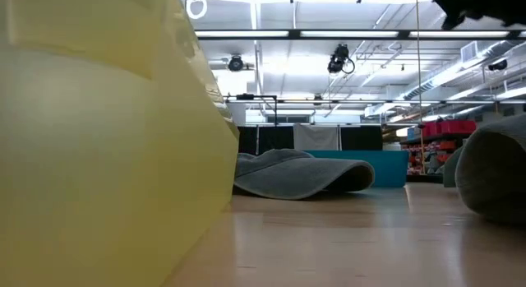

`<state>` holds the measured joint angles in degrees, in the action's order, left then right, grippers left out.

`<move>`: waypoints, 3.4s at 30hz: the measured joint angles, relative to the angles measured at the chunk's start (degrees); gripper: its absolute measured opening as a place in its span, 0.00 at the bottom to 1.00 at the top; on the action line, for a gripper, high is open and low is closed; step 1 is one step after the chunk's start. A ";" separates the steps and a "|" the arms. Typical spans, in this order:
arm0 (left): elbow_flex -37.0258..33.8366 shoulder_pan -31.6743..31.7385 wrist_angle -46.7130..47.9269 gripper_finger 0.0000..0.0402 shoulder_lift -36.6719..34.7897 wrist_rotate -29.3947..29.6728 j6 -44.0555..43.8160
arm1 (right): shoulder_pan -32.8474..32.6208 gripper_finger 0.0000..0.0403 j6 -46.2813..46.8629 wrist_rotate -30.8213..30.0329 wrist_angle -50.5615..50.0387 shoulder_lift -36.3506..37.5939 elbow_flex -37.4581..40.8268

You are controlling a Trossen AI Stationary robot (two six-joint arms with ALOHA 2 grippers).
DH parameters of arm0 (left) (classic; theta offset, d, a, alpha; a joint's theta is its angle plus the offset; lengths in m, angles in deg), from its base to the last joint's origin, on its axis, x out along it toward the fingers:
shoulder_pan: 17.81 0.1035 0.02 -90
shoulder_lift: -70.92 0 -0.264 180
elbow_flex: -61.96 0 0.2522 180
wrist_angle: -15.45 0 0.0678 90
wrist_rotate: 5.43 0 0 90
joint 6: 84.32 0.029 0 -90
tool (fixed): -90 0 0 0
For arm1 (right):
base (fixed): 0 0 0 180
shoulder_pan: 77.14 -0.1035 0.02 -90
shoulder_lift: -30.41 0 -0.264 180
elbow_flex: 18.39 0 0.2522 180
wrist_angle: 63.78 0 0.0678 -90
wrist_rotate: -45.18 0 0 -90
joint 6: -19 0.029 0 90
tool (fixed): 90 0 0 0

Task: Pick & Place hat
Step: Put the bottom right dark gray cap into the blue bin

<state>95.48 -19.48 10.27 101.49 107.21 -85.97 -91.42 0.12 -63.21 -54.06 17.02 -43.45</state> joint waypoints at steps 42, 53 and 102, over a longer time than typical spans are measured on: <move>9.96 0.00 0.03 0.39 14.45 0.19 13.88 | 0.00 0.26 91.96 17.34 -66.65 -56.82 -22.62; 9.96 0.00 -0.15 0.39 14.45 0.19 16.39 | 0.00 0.03 91.00 18.69 -64.75 -56.28 -22.92; 9.93 0.00 -0.28 0.39 14.44 0.17 9.66 | 36.31 0.01 70.11 -7.95 -43.90 -80.43 -45.12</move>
<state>105.42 -19.48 9.99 115.92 107.38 -76.31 -55.12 70.23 -71.17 -97.95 -63.41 -88.57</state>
